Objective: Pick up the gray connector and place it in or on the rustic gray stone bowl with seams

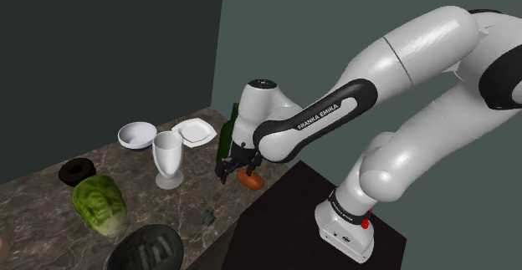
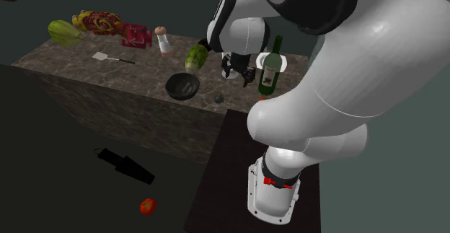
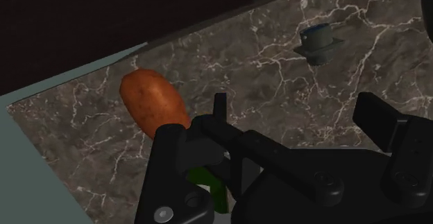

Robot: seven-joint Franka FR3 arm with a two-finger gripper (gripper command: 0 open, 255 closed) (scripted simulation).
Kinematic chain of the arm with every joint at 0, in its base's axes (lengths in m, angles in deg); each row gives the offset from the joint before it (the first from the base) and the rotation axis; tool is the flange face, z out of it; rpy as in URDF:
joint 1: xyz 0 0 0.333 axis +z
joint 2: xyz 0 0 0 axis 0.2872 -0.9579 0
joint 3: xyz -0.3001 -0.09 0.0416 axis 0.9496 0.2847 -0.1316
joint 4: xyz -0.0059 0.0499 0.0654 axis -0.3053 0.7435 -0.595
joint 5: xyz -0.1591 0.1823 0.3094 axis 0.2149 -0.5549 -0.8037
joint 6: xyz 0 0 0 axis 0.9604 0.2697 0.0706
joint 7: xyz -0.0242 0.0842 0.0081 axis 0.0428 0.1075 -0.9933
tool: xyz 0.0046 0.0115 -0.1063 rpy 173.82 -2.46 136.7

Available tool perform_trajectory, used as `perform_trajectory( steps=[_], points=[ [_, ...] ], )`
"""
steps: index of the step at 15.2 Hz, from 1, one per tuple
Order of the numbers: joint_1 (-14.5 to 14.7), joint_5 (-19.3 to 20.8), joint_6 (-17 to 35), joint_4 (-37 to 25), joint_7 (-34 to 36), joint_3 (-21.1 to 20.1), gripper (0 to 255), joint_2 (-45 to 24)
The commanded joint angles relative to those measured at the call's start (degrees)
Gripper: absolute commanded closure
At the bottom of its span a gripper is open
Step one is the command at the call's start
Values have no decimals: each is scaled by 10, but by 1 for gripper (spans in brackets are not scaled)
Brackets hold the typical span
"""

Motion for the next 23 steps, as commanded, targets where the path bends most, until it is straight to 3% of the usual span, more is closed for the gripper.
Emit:
perform_trajectory(
  steps=[1,5,9,17,23],
  points=[
    [-13,36,54,-16,45,-23,0,-69],
    [-12,175,131,-54,183,-28,0,-194],
    [67,307,177,-110,315,50,0,-305],
    [135,361,228,-138,362,122,0,-382],
    [139,363,232,-140,364,127,0,-388]
  ],
)
